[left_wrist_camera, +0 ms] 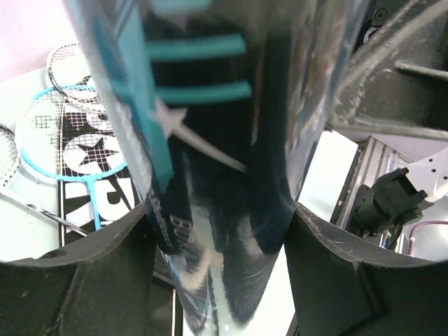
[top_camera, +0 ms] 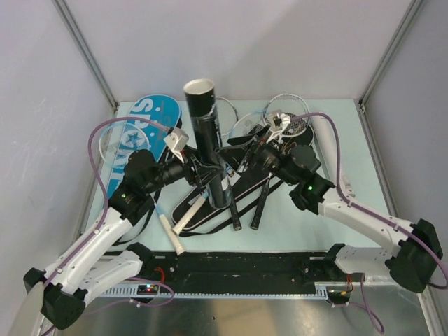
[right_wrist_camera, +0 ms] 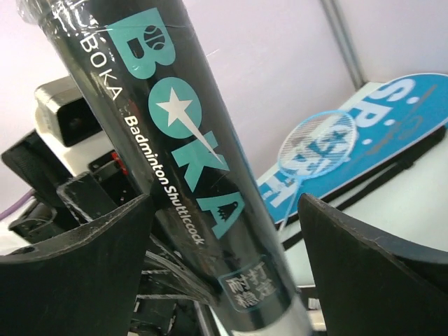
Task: Pack up the badminton gear
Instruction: Place the shuttle tube at the center of the board.
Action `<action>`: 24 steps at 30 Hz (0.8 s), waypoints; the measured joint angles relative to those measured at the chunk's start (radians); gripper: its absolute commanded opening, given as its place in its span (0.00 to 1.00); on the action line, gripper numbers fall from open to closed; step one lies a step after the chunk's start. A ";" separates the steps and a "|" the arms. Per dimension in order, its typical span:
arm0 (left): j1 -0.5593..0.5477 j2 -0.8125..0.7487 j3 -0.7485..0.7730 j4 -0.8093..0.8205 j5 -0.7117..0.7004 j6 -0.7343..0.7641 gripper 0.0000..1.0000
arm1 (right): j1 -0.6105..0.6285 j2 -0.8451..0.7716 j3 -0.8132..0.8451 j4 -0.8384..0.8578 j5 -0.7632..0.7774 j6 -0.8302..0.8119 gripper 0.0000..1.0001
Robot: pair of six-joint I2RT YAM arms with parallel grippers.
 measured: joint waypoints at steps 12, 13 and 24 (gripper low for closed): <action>-0.005 0.001 -0.061 0.018 0.030 -0.012 0.23 | 0.025 0.136 0.039 0.106 -0.103 0.043 0.81; -0.005 0.001 -0.062 0.018 0.032 -0.013 0.24 | 0.025 0.136 0.039 0.103 -0.105 0.039 0.79; -0.008 -0.057 -0.101 0.022 0.027 -0.003 0.98 | -0.034 0.118 0.042 0.043 -0.177 0.058 0.48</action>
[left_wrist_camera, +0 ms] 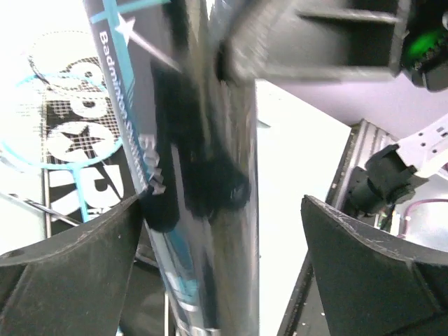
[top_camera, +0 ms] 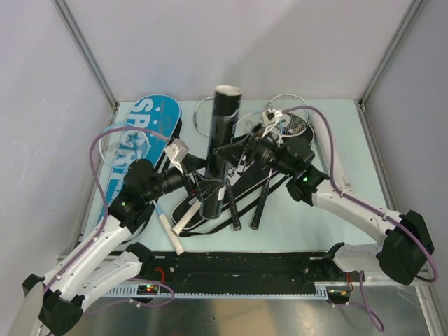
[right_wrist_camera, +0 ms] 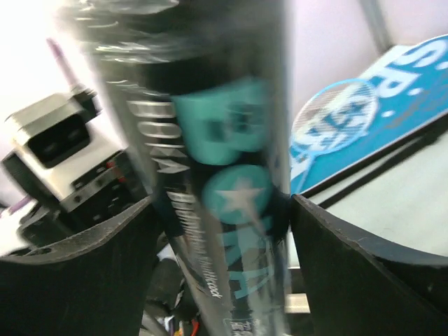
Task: Pack up the badminton gear
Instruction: Place the shuttle tube at the center of the board.
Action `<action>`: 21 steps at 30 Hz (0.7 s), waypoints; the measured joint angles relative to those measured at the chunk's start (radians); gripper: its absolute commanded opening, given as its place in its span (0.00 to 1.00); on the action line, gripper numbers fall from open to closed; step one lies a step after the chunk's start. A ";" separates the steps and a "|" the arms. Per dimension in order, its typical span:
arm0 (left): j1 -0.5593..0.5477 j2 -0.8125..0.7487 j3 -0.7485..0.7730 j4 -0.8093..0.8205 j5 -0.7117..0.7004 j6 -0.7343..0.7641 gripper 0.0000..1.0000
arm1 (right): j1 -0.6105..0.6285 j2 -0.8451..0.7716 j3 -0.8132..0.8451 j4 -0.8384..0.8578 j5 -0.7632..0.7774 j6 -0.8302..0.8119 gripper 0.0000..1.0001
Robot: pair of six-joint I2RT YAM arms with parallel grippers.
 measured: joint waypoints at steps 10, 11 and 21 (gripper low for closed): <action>-0.004 -0.083 -0.004 -0.024 -0.013 0.100 1.00 | -0.347 -0.068 0.003 -0.369 -0.037 0.005 0.41; -0.004 -0.087 -0.004 -0.037 -0.023 0.113 1.00 | -0.379 -0.074 0.003 -0.415 -0.042 -0.008 0.41; -0.006 -0.101 -0.004 -0.162 -0.154 0.186 1.00 | -0.626 -0.085 0.078 -0.893 -0.095 -0.175 0.41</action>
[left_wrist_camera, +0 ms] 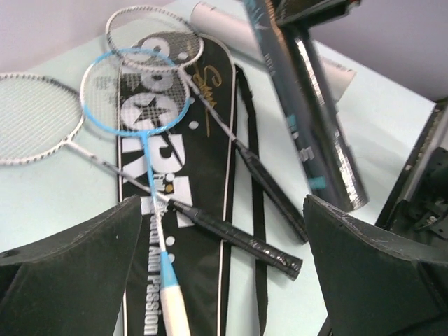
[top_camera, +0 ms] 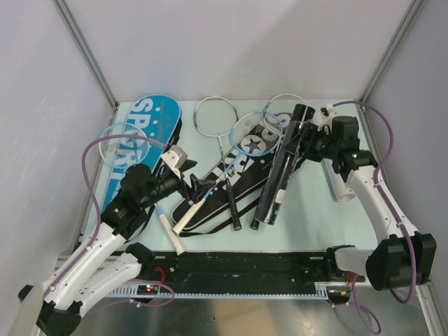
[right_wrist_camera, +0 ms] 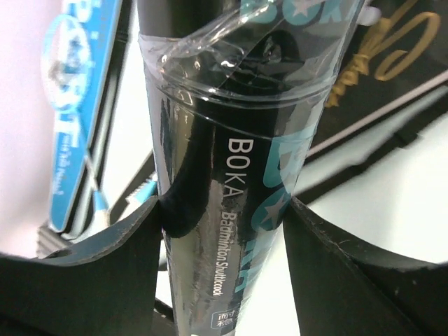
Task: Pack up the badminton gear
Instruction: Place the shuttle tube at the center of the board.
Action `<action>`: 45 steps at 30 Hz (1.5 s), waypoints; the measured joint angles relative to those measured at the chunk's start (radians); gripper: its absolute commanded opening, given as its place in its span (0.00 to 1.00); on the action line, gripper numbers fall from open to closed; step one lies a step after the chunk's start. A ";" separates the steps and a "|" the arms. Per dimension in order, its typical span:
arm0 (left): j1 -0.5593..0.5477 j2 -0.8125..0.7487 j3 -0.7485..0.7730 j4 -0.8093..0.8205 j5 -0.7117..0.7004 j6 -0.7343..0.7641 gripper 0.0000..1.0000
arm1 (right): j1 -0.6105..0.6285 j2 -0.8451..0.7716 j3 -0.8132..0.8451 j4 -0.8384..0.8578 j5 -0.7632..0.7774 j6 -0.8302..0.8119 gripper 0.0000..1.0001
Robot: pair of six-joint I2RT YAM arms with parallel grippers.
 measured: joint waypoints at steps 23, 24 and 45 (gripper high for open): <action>0.000 0.094 0.033 -0.169 -0.236 0.071 1.00 | -0.106 0.679 0.437 -0.512 0.530 -0.341 0.52; 0.000 0.111 0.042 -0.179 -0.245 0.071 1.00 | -0.109 0.692 0.438 -0.515 0.545 -0.341 0.54; 0.009 0.304 0.112 -0.274 -0.455 -0.036 0.98 | -0.161 0.661 0.438 -0.526 0.603 -0.330 0.93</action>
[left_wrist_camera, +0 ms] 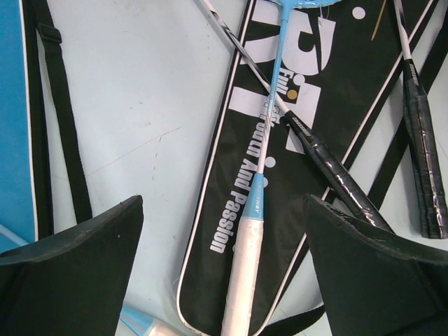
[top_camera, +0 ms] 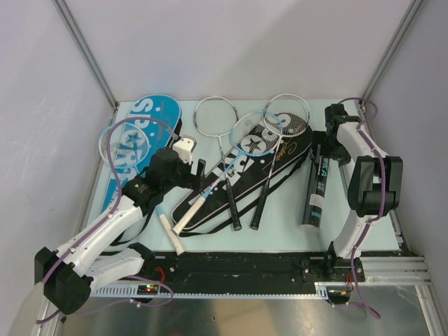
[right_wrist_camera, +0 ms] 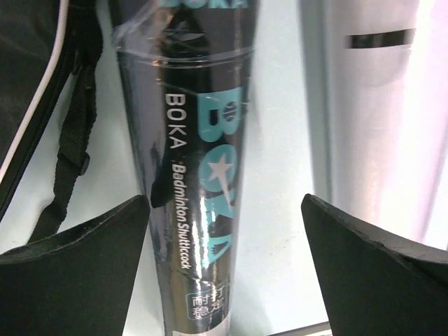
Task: Pack up the badminton gear
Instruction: Place the shuttle tube at the center of the board, then adjust the racket at the center of the board.
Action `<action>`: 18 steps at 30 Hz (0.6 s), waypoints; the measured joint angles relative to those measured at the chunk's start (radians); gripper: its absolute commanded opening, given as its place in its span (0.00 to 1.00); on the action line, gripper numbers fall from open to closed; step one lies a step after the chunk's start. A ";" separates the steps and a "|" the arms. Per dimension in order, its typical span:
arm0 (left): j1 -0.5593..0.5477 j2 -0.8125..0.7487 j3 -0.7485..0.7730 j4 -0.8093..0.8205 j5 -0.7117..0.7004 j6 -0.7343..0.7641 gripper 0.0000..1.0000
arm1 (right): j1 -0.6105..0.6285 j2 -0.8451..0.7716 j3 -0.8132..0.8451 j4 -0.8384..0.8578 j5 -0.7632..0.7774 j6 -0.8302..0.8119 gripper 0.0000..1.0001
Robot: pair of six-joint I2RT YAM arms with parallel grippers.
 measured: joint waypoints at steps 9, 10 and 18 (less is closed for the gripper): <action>0.018 0.008 0.008 -0.030 -0.025 0.011 0.92 | -0.023 -0.055 -0.007 -0.005 -0.009 0.006 0.90; 0.021 0.018 0.008 -0.035 -0.023 0.016 0.90 | -0.019 -0.069 -0.013 -0.006 -0.014 0.011 0.90; 0.025 0.184 0.042 -0.094 0.042 0.069 0.77 | 0.041 -0.276 -0.083 0.021 -0.131 0.088 0.91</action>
